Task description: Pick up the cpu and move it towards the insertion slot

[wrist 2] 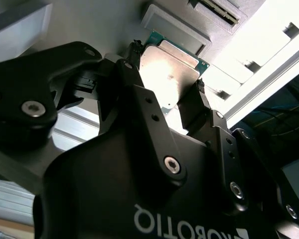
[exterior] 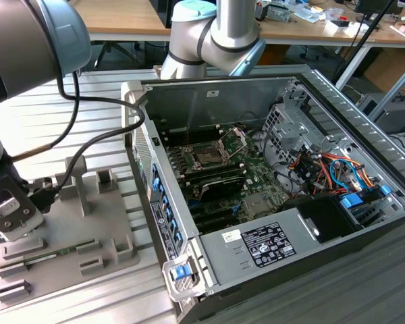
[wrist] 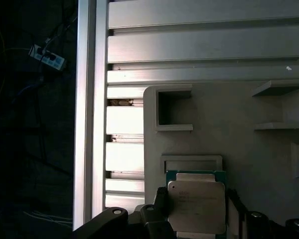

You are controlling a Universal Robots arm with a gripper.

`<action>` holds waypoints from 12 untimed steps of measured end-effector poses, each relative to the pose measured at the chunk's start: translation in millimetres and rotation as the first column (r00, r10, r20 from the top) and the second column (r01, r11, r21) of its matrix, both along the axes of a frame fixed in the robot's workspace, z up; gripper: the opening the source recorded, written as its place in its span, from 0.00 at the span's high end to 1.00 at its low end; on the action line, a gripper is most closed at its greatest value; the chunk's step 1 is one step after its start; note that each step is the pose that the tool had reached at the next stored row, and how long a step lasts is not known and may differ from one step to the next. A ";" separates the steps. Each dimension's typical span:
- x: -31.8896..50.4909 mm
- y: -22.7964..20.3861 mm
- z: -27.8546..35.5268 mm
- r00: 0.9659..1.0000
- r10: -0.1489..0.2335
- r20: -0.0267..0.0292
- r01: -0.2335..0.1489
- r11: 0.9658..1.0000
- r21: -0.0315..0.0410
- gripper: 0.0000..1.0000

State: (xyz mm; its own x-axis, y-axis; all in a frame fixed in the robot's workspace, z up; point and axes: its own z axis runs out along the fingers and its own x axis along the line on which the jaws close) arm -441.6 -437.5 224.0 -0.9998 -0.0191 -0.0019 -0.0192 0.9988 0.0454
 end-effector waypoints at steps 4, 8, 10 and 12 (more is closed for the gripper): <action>0.0 0.0 2.3 1.000 0.000 0.000 0.000 1.000 0.000 0.45; 0.0 0.0 5.2 1.000 0.000 0.000 0.000 1.000 0.000 0.45; 0.0 0.0 7.2 1.000 0.000 0.000 0.000 1.000 0.000 0.45; 0.0 0.0 9.3 1.000 0.000 0.000 0.000 1.000 0.000 0.45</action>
State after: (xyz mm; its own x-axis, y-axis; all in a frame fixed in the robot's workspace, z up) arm -441.6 -437.5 233.3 -0.9998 -0.0191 -0.0018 -0.0191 0.9988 0.0456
